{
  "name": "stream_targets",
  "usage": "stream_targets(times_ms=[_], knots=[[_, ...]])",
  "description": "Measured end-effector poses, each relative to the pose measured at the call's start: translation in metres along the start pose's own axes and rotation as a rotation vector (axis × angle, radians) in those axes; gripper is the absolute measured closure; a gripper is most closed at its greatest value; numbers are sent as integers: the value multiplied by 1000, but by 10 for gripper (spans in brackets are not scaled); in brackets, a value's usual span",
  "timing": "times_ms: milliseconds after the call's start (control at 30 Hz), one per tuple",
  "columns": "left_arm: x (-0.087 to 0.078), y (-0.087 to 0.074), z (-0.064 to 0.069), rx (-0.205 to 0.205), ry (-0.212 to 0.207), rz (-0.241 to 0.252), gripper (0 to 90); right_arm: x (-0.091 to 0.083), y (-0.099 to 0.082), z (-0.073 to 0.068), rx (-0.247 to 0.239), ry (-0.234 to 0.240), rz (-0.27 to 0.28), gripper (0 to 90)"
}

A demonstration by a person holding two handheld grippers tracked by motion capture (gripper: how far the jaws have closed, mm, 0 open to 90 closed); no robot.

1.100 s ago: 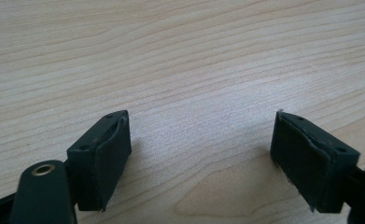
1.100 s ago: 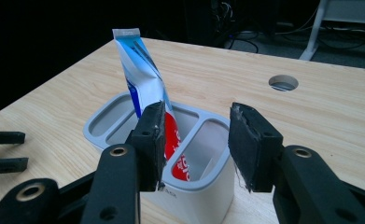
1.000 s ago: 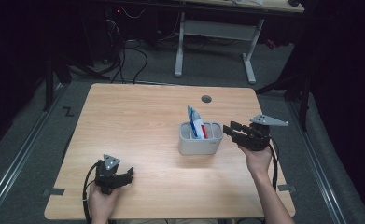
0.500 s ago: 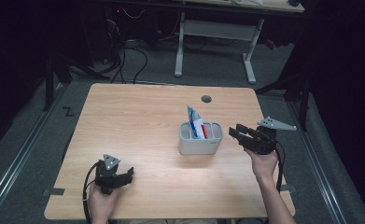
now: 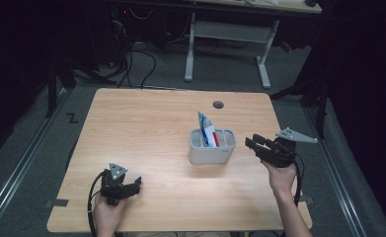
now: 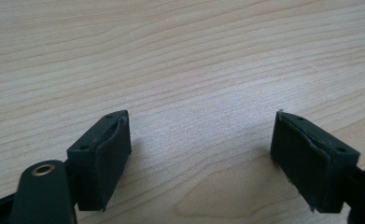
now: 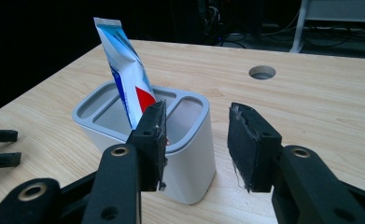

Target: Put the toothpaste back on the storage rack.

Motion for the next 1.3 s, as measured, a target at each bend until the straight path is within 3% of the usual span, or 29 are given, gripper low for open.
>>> stream_targets(times_ms=[533,1300], knots=[[0,0,0,0,0,0,207,-11,-15,6,34,-8,17,575],[0,0,0,0,0,0,207,-15,-42,14,72,-24,-6,574]])
Point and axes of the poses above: each handheld gripper's, and its own axes: x roughly forward along the jaws, y roughly out of its top, z roughly to its right, the point moved 8 cm from there along x, roughly forward along the jaws, and after that the axes turned 4 degrees about y, right-handed, at the moved point
